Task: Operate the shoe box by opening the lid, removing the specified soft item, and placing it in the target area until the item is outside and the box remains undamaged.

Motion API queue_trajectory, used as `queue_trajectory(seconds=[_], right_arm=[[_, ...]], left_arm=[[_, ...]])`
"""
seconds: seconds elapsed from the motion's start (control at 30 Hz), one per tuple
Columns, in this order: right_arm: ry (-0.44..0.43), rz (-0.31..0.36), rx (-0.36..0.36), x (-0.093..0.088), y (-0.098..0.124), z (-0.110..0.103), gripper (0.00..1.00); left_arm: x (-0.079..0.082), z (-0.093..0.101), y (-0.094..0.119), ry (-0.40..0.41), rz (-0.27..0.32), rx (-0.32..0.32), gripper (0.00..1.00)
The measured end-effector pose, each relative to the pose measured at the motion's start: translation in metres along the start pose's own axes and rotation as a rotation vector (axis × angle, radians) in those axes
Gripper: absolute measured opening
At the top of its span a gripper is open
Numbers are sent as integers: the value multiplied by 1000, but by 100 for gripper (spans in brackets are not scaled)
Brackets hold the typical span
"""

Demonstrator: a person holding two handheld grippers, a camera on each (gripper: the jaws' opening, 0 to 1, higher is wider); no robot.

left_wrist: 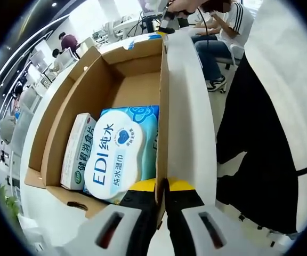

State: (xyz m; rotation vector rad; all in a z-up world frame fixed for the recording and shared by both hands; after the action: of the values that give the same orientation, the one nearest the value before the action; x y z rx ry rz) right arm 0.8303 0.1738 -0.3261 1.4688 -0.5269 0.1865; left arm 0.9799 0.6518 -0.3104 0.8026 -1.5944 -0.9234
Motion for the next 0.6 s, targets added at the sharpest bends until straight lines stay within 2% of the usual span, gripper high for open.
queue_trajectory(seconds=[0.07,0.13,0.27,0.3,0.57,0.6], right_arm=[[14,-6,-30,-3,-4,4,19],[-2,-7,-19,-3,1,2,19],[26,-15,-32,-11,-2,0,19],[36,15,-35,-7,-4,2,19],[65,-14,-64,-13,-8,5,20],[65,6,-66,-14,-8,5,21]], left_arm=[[0,0,0,-2,-5,-2,4],[1,-1,0,-3,-10,-5,4],[0,-1,-1,-5,-12,-5,4],[0,-1,-1,-5,-14,-5,4],[0,-1,-1,-8,-27,-6,4],[0,-1,-1,-8,-27,-5,4]])
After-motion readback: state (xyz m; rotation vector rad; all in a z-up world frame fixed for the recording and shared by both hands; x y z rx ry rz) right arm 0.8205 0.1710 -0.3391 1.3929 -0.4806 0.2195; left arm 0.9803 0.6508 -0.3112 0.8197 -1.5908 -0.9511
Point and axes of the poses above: the point that each gripper's makers call its tool centre point, and the gripper's own axes: y roughly backward along the fingers, z roughly to its right, x roughly out of its top, the point moved 10 cm from there along y, roughly backward along the fingers, and after that the axes turned 5 degrees about y, right-handed, at the moved point
